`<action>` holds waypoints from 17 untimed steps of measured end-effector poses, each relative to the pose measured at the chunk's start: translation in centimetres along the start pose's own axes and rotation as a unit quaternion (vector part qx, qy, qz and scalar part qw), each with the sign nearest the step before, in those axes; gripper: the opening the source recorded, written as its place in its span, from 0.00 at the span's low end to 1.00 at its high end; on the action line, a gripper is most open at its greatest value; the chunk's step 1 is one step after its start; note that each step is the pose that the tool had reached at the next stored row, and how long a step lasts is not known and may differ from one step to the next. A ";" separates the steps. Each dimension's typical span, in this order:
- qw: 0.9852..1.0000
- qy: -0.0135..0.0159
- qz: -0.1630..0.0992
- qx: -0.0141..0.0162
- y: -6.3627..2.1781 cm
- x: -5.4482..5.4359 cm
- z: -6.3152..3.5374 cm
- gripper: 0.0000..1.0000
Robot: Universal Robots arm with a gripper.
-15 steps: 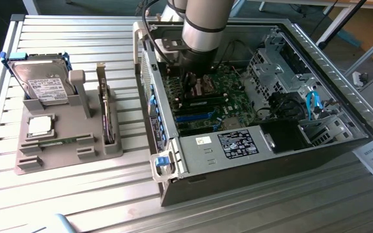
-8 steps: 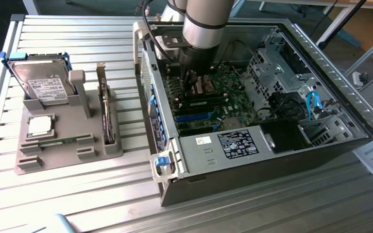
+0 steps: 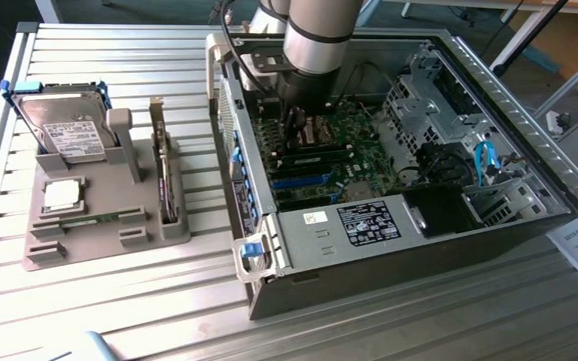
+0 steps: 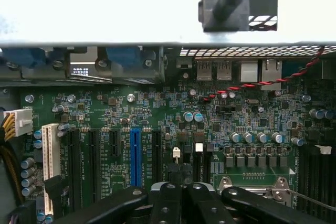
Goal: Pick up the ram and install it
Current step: 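Press down the ram until it locks into place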
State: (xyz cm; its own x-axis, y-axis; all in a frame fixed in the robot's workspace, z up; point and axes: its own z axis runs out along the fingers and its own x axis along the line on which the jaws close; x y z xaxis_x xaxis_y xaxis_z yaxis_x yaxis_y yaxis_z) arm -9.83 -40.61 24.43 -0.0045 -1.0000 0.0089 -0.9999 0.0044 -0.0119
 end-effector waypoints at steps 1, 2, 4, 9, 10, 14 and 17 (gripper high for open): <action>1.000 0.000 0.000 0.000 0.00 0.0 0.00 0.11; 1.000 0.000 0.000 0.000 -0.01 0.0 -0.01 0.11; 1.000 0.000 0.000 0.000 -0.15 0.0 -0.01 0.11; 1.000 0.000 0.000 0.000 -1.70 0.0 0.02 0.11; 1.000 0.000 0.000 0.000 -1.92 0.0 0.02 0.11; 1.000 0.000 0.000 0.000 -3.07 0.0 0.03 0.11; 1.000 0.000 0.000 0.000 -4.07 0.0 0.04 0.11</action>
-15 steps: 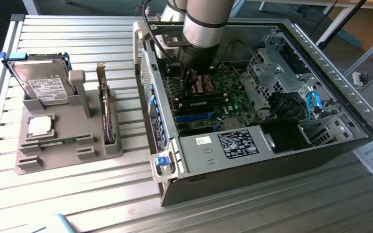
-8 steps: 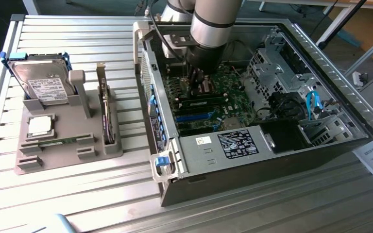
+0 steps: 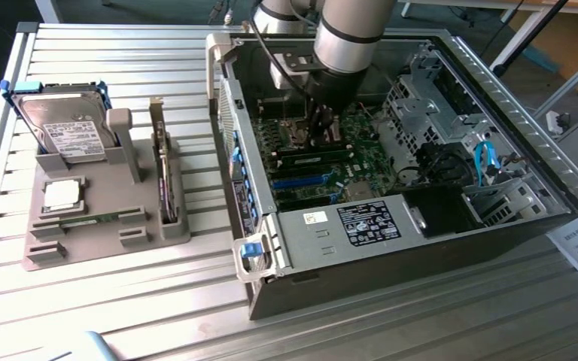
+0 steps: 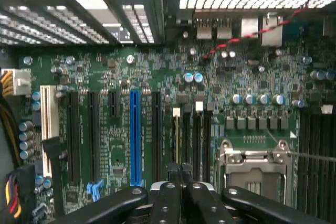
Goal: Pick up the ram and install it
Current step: 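Press down the ram until it locks into place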
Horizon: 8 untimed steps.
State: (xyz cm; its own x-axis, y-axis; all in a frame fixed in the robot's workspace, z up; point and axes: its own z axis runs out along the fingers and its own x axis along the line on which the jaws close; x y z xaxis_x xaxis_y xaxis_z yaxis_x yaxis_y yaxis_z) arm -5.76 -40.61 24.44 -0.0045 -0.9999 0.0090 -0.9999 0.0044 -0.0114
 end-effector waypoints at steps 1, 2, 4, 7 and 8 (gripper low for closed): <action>1.000 0.000 0.000 0.000 -0.39 0.0 0.00 0.11; 1.000 0.000 0.000 0.000 -0.57 0.0 0.01 0.11; 1.000 0.000 0.000 0.000 -1.21 0.0 0.01 0.11; 1.000 0.000 0.000 0.000 -2.06 0.0 0.02 0.11; 1.000 0.000 0.000 0.000 -2.41 0.0 0.03 0.11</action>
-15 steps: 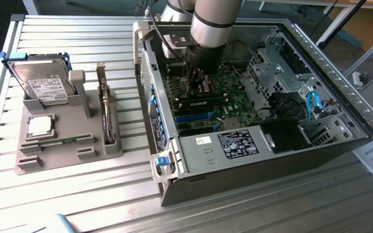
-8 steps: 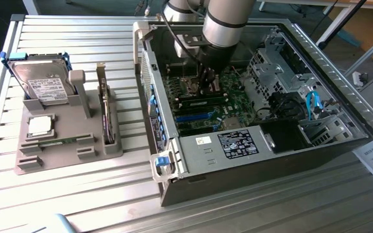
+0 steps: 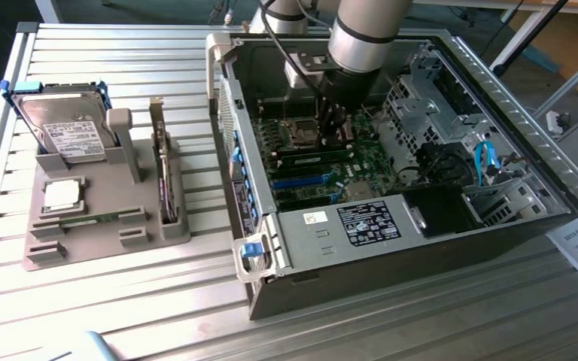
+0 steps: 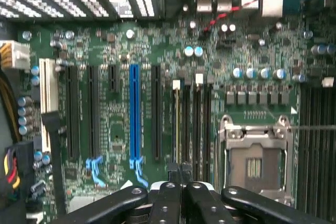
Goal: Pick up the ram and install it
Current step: 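Press down the ram until it locks into place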
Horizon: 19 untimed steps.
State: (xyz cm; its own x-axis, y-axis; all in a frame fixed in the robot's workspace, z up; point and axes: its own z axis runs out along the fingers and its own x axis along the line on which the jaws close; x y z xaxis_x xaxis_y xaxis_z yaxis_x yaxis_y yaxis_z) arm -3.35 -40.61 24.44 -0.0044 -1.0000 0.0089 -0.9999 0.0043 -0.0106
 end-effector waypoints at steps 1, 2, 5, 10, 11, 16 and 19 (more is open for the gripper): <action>1.000 0.000 0.000 0.000 -0.27 0.0 0.00 0.11; 1.000 0.000 0.000 0.000 -0.59 0.0 0.01 0.11; 1.000 0.000 0.000 0.000 -1.04 0.0 0.01 0.11; 1.000 0.000 0.000 0.000 -1.05 0.0 -0.02 0.11; 1.000 0.000 0.000 0.000 -1.05 0.0 -0.13 0.11; 1.000 0.000 0.000 0.000 -1.17 0.0 -1.41 0.11; 1.000 0.000 0.000 0.000 -1.23 0.0 -1.95 0.11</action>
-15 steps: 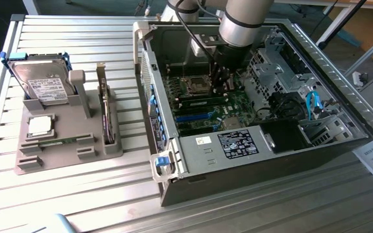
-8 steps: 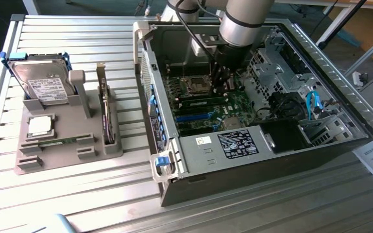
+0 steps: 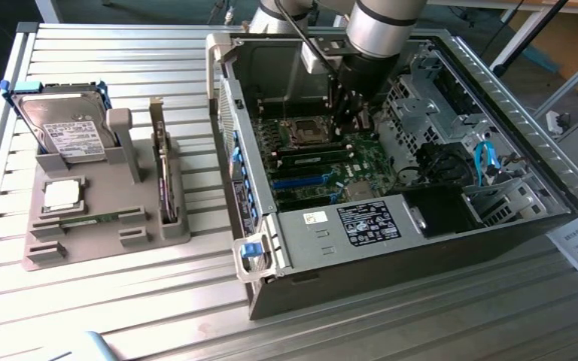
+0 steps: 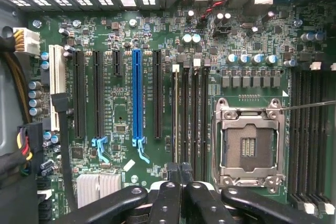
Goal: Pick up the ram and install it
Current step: 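Press down the ram until it locks into place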
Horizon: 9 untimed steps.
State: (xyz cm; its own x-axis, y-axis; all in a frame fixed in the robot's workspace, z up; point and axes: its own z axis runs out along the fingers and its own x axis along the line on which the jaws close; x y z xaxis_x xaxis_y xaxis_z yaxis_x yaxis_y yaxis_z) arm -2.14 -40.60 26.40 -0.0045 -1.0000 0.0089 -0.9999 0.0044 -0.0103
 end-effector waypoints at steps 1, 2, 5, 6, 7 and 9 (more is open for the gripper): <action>1.000 0.000 0.000 0.000 -0.02 0.0 -0.18 0.11; 1.000 0.000 0.000 0.000 -0.03 0.0 -0.37 0.11; 1.000 0.000 0.000 0.000 -0.08 0.0 -0.99 0.11; 1.000 0.000 0.000 0.000 -0.10 0.0 -1.26 0.11; 1.000 0.000 0.000 0.000 -0.11 0.0 -1.48 0.11; 1.000 0.000 0.000 0.000 -0.14 0.0 -2.01 0.11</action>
State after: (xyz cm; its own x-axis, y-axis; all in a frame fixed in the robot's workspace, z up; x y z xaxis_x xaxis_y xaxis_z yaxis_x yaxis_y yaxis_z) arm -2.02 -40.54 28.41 -0.0045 -0.9999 0.0090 -0.9999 0.0044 -0.0103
